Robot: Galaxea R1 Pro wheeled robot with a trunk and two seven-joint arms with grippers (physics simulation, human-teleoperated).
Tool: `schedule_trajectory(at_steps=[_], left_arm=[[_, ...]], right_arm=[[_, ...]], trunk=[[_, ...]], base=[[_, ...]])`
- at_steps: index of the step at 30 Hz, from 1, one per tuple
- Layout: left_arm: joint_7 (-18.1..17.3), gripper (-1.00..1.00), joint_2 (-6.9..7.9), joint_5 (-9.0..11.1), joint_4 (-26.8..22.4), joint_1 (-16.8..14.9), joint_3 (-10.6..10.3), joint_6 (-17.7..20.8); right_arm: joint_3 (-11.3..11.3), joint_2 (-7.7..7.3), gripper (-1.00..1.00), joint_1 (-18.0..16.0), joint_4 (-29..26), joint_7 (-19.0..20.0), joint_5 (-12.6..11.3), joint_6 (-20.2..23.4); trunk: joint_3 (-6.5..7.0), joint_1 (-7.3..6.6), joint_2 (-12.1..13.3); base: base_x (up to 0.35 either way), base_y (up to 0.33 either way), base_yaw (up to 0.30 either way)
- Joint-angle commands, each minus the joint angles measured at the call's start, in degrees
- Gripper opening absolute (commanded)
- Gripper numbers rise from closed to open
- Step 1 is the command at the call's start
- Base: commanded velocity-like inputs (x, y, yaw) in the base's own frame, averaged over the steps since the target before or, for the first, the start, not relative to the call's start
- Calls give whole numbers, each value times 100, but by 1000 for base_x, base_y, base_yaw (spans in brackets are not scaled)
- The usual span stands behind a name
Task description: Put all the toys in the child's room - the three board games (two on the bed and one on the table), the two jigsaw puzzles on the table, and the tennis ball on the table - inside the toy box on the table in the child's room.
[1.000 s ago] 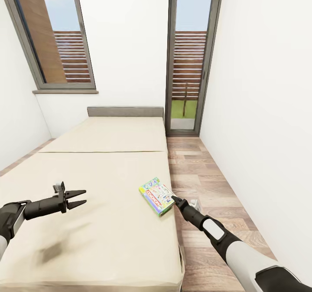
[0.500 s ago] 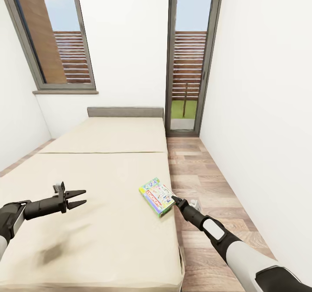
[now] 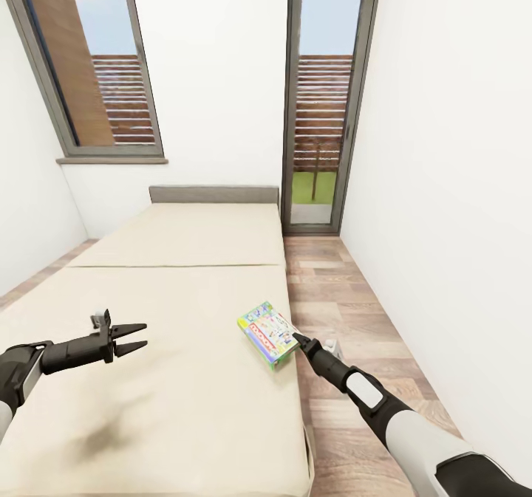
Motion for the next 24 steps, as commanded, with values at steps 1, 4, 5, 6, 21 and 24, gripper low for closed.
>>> schedule_trajectory(at_steps=[1, 4, 5, 6, 21, 24], left_arm=[[-32, 100, 0, -30, -1, -4, 8, 61], [-32, 100, 0, -33, -1, -4, 8, 61], [-32, 100, 0, -35, -1, -4, 8, 61], [-32, 100, 0, -36, -1, -5, 7, 62], [-32, 100, 8, -34, -1, -4, 3, 80], [-32, 100, 8, -38, -1, -4, 18, 79]], right_arm=[[20, 0, -100, -4, 5, 42, -49, 5], [14, 0, -100, -4, 5, 175, -55, -13], [13, 1, -100, -4, 5, 208, -55, -16], [12, 1, -100, -4, 5, 271, -56, -21], [-15, 1, -100, -4, 5, 417, -58, -29], [-16, 1, -100, -4, 5, 417, -58, -30]], trunk=[[13, -24, 39], [67, -89, 160], [85, -111, 200], [103, -133, 240], [228, -287, 521], [228, -287, 521]], base=[[0, 0, 0], [0, 0, 0], [0, 0, 0], [0, 0, 0], [0, 0, 0], [0, 0, 0]])
